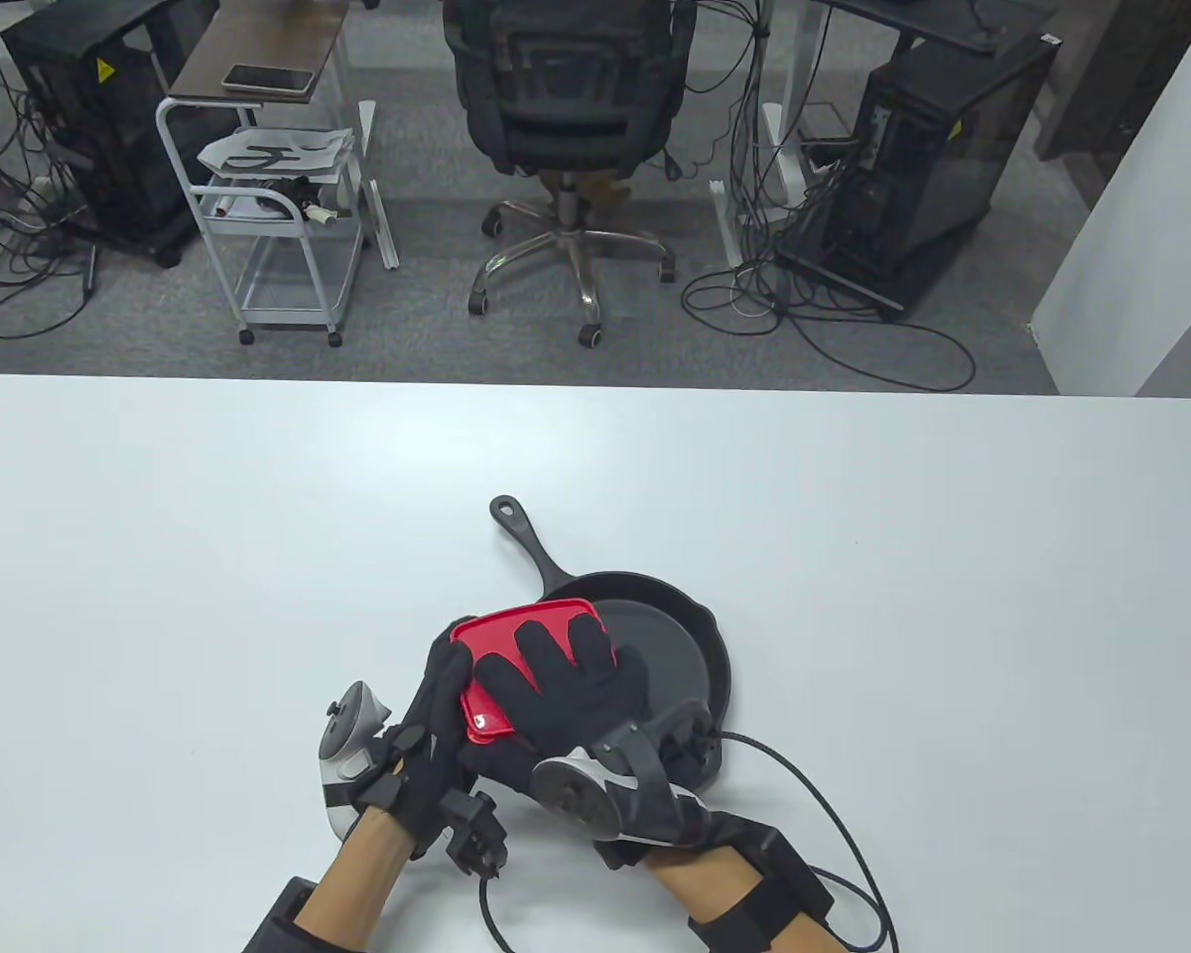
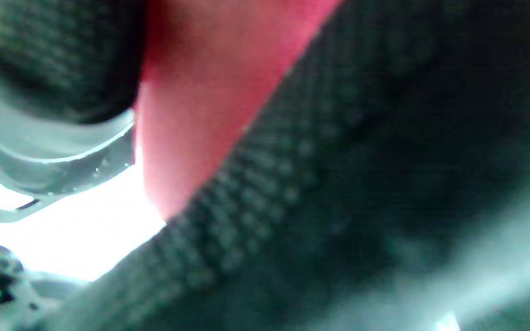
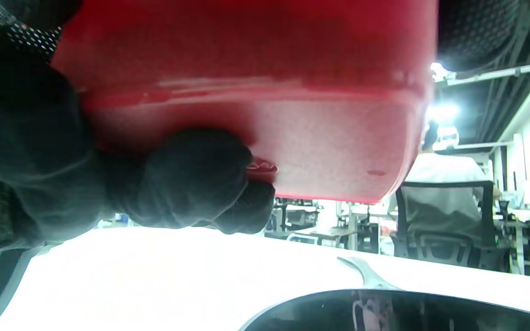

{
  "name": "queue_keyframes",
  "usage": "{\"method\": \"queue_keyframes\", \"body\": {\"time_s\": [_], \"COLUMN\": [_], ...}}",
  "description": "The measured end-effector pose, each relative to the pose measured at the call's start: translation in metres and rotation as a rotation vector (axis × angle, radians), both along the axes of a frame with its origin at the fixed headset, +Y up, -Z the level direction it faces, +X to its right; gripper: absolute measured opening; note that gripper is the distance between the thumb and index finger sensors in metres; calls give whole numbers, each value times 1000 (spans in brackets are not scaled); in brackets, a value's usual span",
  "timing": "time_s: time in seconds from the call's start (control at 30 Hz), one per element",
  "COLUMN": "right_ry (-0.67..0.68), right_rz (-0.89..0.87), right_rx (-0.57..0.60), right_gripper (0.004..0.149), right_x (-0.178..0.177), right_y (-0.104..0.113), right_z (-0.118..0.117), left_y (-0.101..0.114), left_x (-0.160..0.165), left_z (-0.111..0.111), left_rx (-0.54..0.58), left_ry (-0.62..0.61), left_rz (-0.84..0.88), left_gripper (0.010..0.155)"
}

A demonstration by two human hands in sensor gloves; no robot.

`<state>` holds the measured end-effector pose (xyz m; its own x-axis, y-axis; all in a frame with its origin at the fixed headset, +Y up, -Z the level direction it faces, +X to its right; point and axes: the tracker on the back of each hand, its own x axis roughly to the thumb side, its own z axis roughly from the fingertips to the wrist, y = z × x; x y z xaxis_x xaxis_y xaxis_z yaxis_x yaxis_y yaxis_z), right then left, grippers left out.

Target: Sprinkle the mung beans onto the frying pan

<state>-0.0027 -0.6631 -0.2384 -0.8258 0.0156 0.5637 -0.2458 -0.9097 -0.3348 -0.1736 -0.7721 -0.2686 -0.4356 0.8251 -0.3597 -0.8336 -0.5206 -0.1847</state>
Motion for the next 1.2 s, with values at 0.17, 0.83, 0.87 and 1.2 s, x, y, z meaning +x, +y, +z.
{"method": "queue_keyframes", "body": {"time_s": [0.17, 0.83, 0.87, 1.2], "right_ry": [6, 6, 8, 9], "right_rz": [-28, -157, -165, -137], "right_rx": [-27, -136, -149, -125], "right_gripper": [72, 68, 68, 61], "right_x": [-2, -2, -1, 6], "right_y": [-1, 14, 14, 15], "right_z": [1, -2, -2, -3], "left_y": [0, 4, 4, 1], "left_x": [1, 0, 0, 0], "left_z": [0, 1, 1, 0], "left_rx": [21, 88, 89, 112], "left_ry": [6, 47, 55, 53], "left_rz": [20, 68, 63, 55], "left_gripper": [73, 72, 72, 71]}}
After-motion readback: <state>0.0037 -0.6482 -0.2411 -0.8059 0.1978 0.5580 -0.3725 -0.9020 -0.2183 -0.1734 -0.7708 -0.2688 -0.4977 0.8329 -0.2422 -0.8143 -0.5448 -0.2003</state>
